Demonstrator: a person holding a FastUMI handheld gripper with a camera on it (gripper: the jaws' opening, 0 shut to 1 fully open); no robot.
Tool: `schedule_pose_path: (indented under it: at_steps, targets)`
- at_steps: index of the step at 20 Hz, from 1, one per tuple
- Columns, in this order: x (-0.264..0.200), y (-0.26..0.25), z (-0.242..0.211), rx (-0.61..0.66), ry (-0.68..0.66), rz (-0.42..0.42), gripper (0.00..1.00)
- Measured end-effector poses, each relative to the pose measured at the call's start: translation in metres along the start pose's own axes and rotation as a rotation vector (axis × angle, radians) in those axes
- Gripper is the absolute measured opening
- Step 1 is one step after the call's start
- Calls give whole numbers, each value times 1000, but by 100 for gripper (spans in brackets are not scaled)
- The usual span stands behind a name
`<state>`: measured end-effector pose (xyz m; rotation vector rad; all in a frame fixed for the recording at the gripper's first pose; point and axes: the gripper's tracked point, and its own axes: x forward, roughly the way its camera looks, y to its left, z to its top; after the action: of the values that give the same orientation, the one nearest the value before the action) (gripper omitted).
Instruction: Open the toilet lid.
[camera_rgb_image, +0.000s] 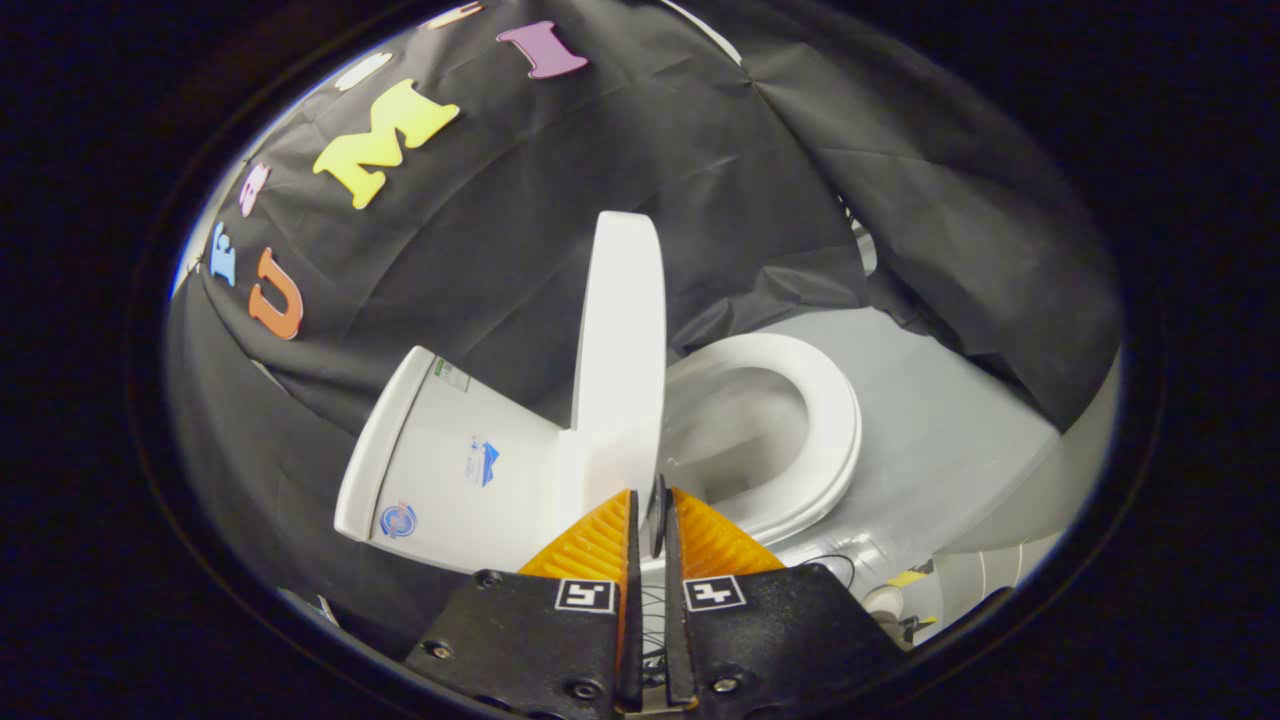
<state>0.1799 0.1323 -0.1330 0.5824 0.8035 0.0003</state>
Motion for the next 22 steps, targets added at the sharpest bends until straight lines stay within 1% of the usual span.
schedule_pose_path:
  at_steps: [2, 5, 8, 13, 17, 22]
  targets:
    - [-2, 6, 0, 1, 0, -2, 12]
    - [-5, 10, 0, -31, -7, -15, 12]
    - [-7, 34, -2, -68, -16, -25, 12]
    - [-11, 53, -3, -98, -28, -29, 12]
    - [-13, 70, -6, -147, -35, -43, 12]
    - [-14, 98, -11, -201, -46, -41, 12]
